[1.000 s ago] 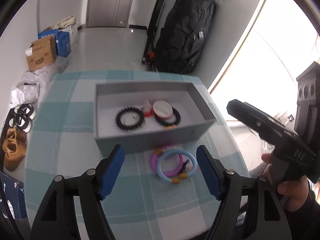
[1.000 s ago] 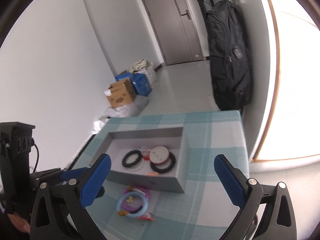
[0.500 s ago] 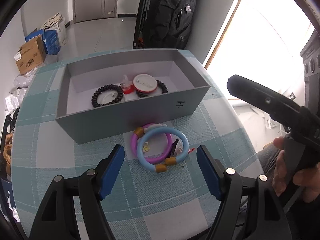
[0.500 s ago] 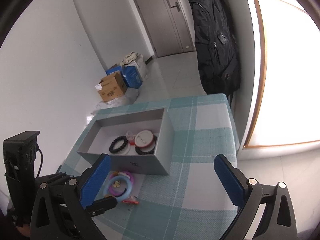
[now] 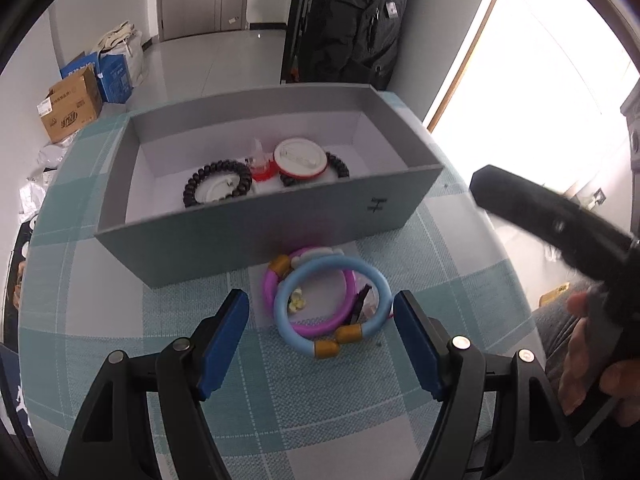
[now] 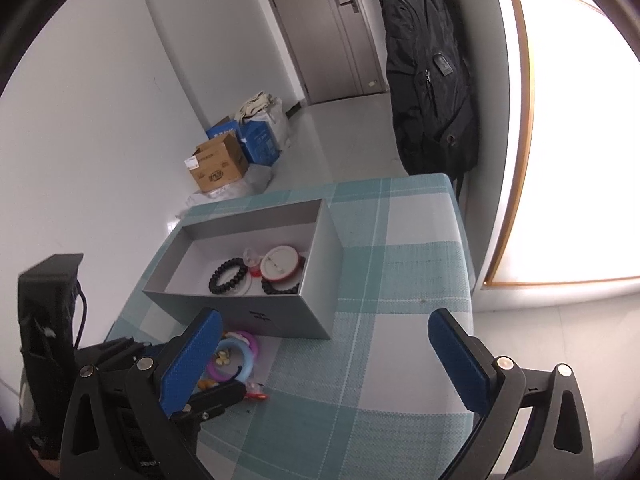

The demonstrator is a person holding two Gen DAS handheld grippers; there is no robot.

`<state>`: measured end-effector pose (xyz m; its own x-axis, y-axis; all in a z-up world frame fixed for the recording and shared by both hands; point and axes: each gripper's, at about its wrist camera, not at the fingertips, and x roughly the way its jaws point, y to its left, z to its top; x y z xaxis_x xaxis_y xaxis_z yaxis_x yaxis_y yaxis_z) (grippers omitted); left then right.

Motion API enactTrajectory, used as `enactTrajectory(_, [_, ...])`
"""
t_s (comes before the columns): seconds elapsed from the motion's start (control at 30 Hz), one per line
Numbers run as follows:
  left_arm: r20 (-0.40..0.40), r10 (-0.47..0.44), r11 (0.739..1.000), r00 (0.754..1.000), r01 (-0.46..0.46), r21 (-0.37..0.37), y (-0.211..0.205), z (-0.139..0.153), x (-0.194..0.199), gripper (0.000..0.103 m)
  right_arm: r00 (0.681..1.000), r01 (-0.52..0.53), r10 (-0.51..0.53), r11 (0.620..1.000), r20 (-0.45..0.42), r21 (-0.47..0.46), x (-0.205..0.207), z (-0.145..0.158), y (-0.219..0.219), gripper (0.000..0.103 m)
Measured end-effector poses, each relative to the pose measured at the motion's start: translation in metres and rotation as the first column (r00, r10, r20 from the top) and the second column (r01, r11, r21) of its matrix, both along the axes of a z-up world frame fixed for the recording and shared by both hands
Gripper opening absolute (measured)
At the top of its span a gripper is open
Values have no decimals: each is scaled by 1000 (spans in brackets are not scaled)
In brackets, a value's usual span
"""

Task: Organize jewelry
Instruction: 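Withdraw both tools and move the left tool over the blue ring, then close the left tool on the blue ring and lift it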

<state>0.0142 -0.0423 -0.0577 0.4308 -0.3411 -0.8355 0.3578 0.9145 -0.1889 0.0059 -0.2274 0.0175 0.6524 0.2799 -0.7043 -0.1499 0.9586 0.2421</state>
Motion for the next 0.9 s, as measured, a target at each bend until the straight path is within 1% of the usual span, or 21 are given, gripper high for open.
enactTrajectory(0.07, [-2, 3, 1000, 1000, -3, -16, 0, -1, 4, 71, 1000, -2, 2, 1000, -2, -4, 1, -1, 1, 103])
enactTrajectory(0.2, [-21, 15, 1000, 1000, -15, -23, -1, -5, 6, 70, 1000, -1, 1, 1000, -10, -16, 1, -3, 2, 103])
enactTrajectory(0.3, [-13, 3, 1000, 1000, -3, -27, -3, -4, 8, 64, 1000, 5, -5, 1000, -14, -18, 1, -4, 0, 103])
enactTrajectory(0.4, [12, -9, 1000, 1000, 9, 2, -6, -1, 6, 61, 1000, 8, -9, 1000, -15, -20, 1, -4, 1, 103])
enactTrajectory(0.43, [19, -17, 1000, 1000, 17, 1, -6, 1, 4, 56, 1000, 8, -9, 1000, -17, -22, 1, -4, 1, 103])
enactTrajectory(0.57, [11, -21, 1000, 1000, 21, -9, -6, 2, 2, 56, 1000, 7, -8, 999, -23, -34, 2, -6, 2, 103])
enactTrajectory(0.77, [-3, 8, 997, 1000, -8, -83, 4, 8, 5, 56, 999, 15, -17, 999, -31, -44, 2, -8, 2, 103])
enactTrajectory(0.9, [-5, 28, 990, 1000, -28, -137, 12, 13, 5, 56, 999, 21, -22, 999, -37, -31, 2, -10, -1, 103])
